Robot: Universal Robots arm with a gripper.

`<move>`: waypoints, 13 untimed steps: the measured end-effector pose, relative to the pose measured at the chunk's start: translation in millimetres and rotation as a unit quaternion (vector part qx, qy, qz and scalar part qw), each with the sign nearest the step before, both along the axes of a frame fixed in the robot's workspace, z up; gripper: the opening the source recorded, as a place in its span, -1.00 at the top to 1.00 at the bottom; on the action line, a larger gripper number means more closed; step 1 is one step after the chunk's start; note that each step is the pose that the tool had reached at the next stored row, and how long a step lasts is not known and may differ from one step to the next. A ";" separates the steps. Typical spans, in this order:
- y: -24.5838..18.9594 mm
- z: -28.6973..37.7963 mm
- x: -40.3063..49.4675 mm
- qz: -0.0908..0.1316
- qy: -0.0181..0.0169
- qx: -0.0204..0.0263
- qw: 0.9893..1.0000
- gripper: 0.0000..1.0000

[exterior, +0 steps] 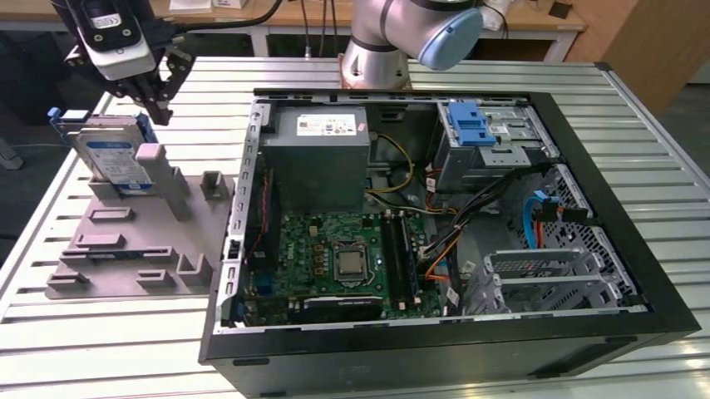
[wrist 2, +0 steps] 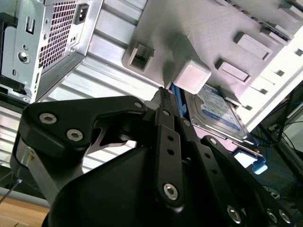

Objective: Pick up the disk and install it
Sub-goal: 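Reach for the disk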

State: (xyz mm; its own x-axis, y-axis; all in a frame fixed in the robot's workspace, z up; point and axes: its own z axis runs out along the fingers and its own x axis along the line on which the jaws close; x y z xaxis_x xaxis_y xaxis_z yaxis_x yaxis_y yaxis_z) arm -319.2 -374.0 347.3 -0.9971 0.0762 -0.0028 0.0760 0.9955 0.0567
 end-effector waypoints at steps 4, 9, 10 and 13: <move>0.0 0.0 -1.1 0.000 0.000 0.000 1.000 0.79; 0.0 0.0 -2.7 0.000 0.000 0.000 1.000 0.79; 0.0 0.0 -3.0 0.000 0.000 0.000 1.000 0.79; 0.0 0.0 -3.8 0.000 0.000 0.000 1.000 0.79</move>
